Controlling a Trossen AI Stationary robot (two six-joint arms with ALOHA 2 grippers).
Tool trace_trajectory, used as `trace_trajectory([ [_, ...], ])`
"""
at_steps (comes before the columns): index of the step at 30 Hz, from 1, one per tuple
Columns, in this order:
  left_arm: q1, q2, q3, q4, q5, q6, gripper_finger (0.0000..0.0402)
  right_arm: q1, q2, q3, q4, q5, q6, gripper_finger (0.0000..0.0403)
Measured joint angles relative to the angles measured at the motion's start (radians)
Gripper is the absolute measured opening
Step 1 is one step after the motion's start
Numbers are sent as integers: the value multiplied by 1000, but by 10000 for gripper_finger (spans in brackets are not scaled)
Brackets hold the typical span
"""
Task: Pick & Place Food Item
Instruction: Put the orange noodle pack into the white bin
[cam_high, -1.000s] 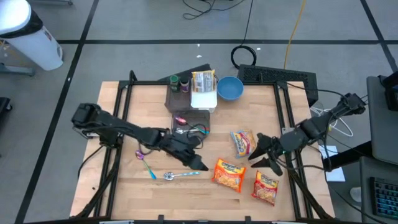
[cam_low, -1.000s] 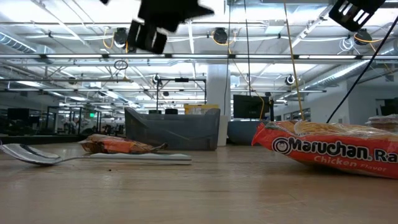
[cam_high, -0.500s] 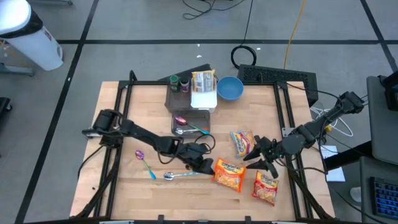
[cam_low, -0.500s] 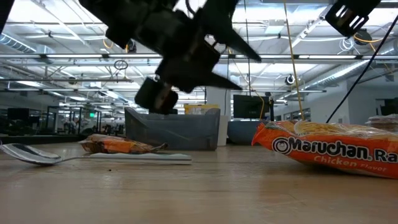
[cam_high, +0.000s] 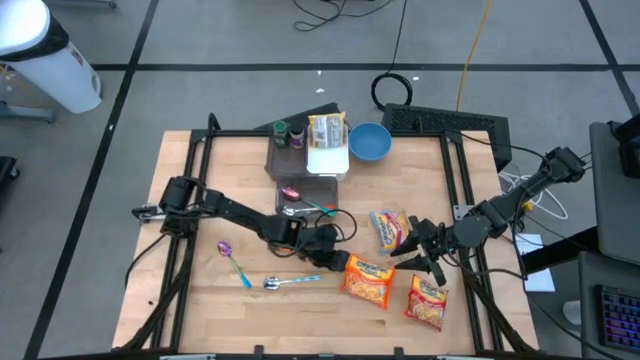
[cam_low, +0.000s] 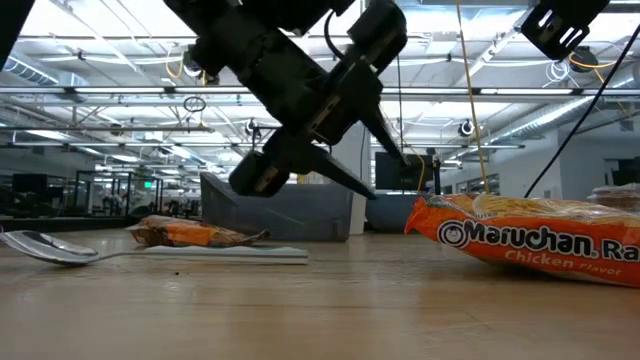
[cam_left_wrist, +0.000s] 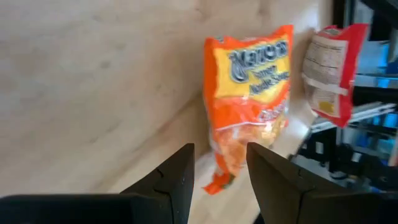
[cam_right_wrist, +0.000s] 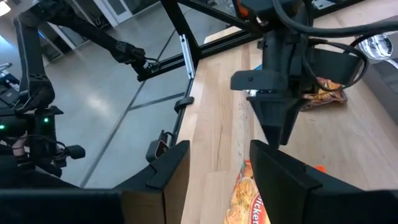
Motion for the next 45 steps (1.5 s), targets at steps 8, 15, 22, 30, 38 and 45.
trace_trajectory([
  [8, 4, 1, 0, -2, 5, 13, 152, 0, 0, 0, 1, 26, -16, 159],
  [15, 2, 1, 0, -1, 5, 12, 152, 0, 0, 0, 1, 29, -26, 159],
  [22, 1, 1, 0, 2, -18, 8, 152, 0, 0, 0, 1, 71, -41, 160],
  [30, -10, 1, 0, 2, -54, -5, 152, -10, 0, 0, 2, 77, -49, 159],
  [38, -13, 9, -1, 18, -69, -13, 152, -44, 0, 0, 20, 77, -71, 160],
  [45, -18, 24, 0, 52, -81, -16, 152, -64, 0, 0, 56, 74, -101, 159],
])
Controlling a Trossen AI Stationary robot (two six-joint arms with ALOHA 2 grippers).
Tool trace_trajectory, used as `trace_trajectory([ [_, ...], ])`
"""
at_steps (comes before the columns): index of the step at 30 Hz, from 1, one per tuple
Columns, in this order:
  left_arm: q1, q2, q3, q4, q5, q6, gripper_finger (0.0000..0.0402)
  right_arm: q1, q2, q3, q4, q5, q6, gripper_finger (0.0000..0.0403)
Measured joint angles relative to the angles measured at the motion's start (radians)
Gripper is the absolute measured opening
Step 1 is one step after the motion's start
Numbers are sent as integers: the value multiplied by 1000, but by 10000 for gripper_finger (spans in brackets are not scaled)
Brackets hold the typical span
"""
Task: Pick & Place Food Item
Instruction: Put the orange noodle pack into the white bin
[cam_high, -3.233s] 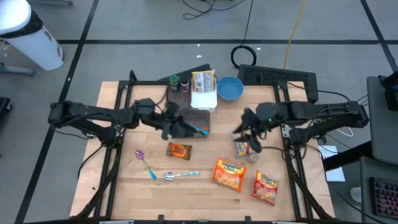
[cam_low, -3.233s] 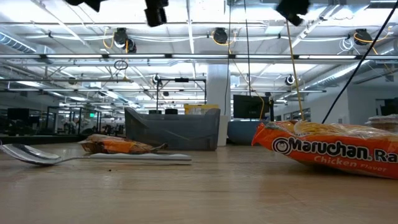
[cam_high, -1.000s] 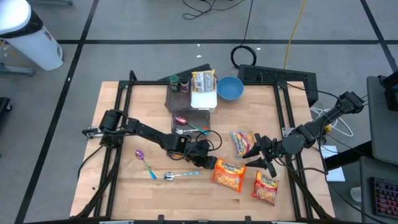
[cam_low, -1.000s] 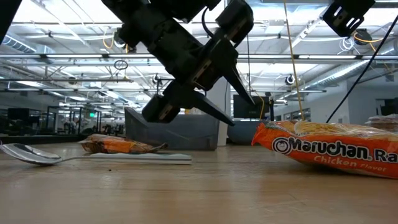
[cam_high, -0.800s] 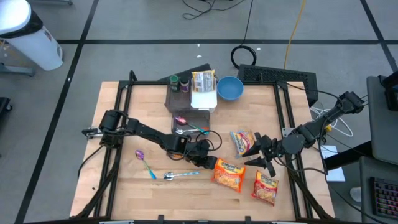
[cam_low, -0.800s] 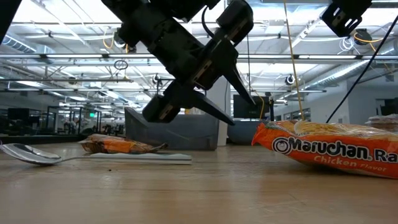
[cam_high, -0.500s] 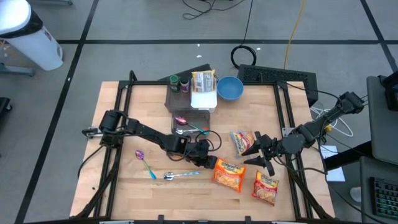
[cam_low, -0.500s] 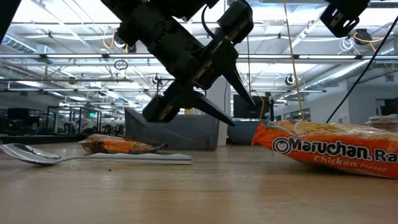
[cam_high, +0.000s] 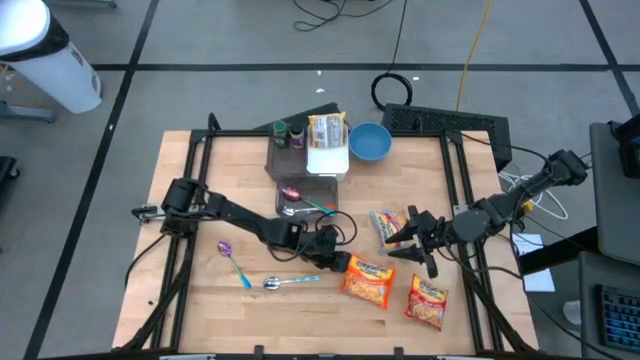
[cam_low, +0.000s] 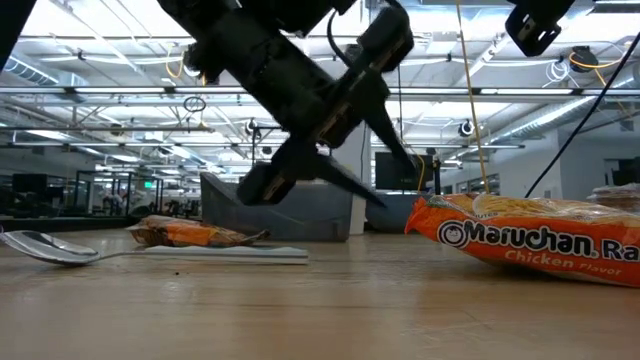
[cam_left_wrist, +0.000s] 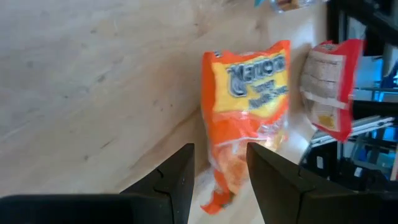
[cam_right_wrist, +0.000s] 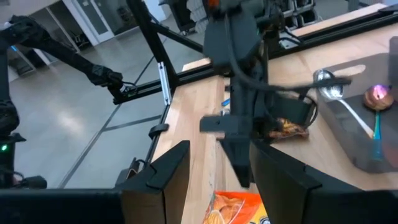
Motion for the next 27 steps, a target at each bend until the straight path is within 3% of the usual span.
trace_trajectory([
  [23, -13, 74, 13, 29, 37, -43, 151, -7, 2, 0, 5, 1, 15, 157],
  [27, -12, 74, 13, 39, 37, -28, 122, -7, 2, 0, 5, 1, 16, 157],
])
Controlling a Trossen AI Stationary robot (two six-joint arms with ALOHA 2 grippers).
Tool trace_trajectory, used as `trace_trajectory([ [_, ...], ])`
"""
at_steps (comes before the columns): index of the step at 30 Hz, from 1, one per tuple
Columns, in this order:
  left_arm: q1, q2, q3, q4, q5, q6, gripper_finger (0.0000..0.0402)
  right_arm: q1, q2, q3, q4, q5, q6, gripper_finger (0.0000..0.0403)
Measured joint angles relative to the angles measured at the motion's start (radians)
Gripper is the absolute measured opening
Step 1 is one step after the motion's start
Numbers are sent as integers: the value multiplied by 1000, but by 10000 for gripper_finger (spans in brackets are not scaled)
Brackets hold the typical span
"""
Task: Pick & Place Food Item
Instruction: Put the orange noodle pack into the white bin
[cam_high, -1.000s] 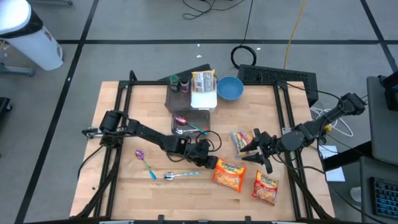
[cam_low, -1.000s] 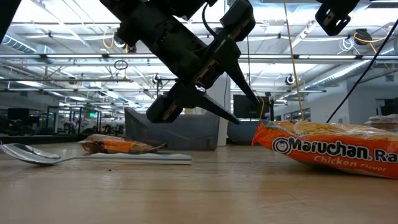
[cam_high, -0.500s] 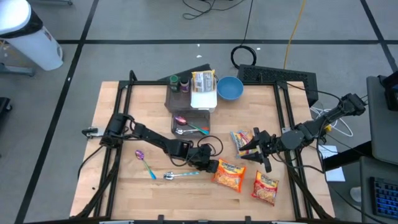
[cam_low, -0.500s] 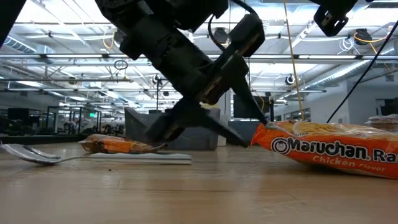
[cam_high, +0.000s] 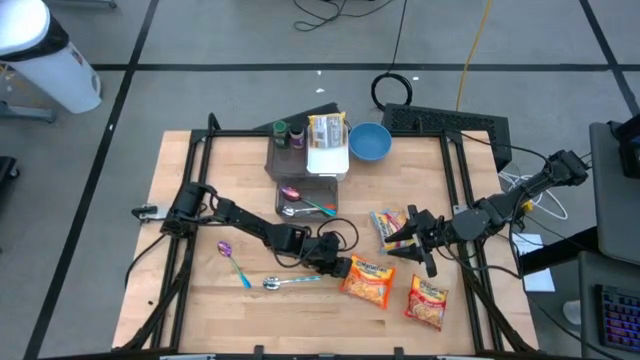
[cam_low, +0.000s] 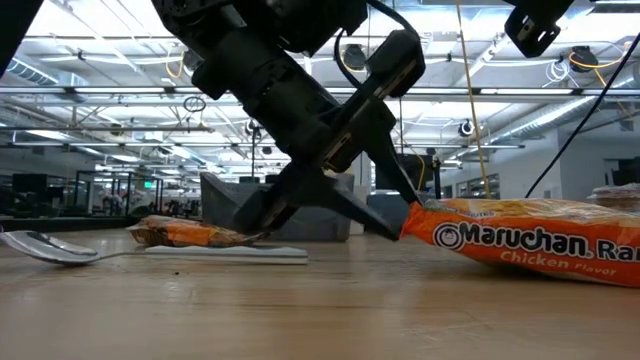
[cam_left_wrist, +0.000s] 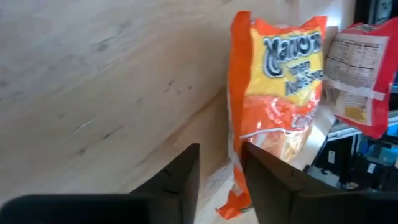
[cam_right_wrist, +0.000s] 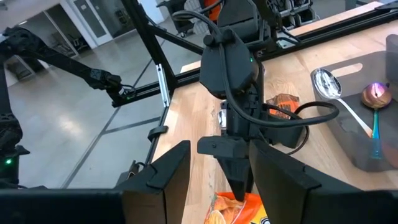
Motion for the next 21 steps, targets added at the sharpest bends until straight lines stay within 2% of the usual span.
trace_trajectory([
  [8, 1, 0, 0, 52, -1, 49, 10, 0, 0, 0, 0, 2, 0, 157],
  [15, 2, 0, 0, 58, 11, 88, 5, 0, 0, 0, 0, 2, 7, 157],
  [21, 25, -3, 0, 43, 163, 196, 4, 0, 0, 0, 0, -1, 19, 157],
])
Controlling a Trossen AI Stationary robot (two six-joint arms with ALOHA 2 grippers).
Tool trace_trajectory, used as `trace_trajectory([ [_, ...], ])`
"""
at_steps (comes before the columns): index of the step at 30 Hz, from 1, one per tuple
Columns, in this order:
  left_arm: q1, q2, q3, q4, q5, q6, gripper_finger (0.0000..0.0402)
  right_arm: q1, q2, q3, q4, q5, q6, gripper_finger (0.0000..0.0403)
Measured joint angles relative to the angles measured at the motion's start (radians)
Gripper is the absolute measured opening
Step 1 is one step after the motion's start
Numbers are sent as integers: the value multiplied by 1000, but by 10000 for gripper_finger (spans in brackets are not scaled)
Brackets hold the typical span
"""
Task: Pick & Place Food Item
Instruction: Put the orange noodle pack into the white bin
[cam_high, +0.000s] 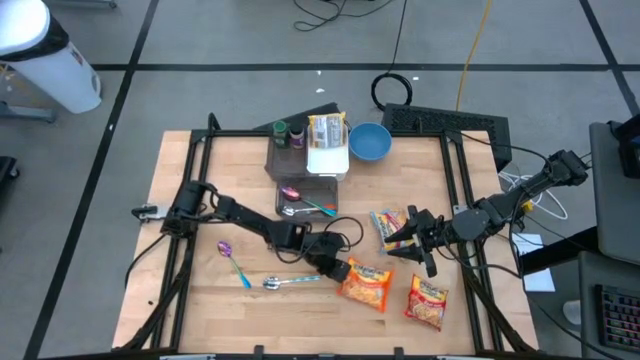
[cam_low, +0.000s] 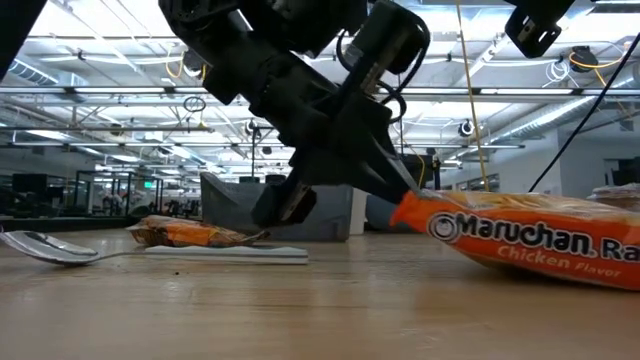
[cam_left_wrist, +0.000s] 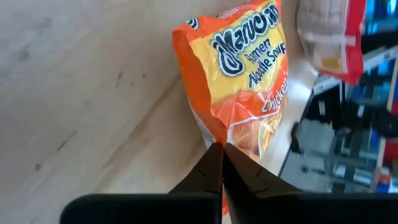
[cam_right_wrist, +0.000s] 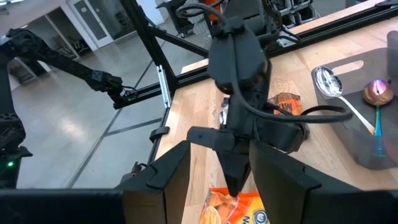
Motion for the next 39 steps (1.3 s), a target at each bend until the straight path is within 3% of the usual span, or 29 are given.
trace_trajectory([
  [9, 33, -100, 0, -109, 77, 132, 2, 0, 0, 0, 18, 0, -1, 157],
  [19, 84, -392, 0, -396, 84, 352, 1, -54, 0, 0, 88, -12, -23, 157],
  [28, 98, -568, 33, -629, 73, 385, 1, -258, 25, 0, 232, -312, 4, 164],
  [32, 96, -561, 164, -825, 99, 467, 1, -346, 76, 27, 254, -431, 30, 189],
  [39, 110, -511, 449, -1111, 70, 640, 0, -476, 265, 191, 259, -697, 27, 244],
])
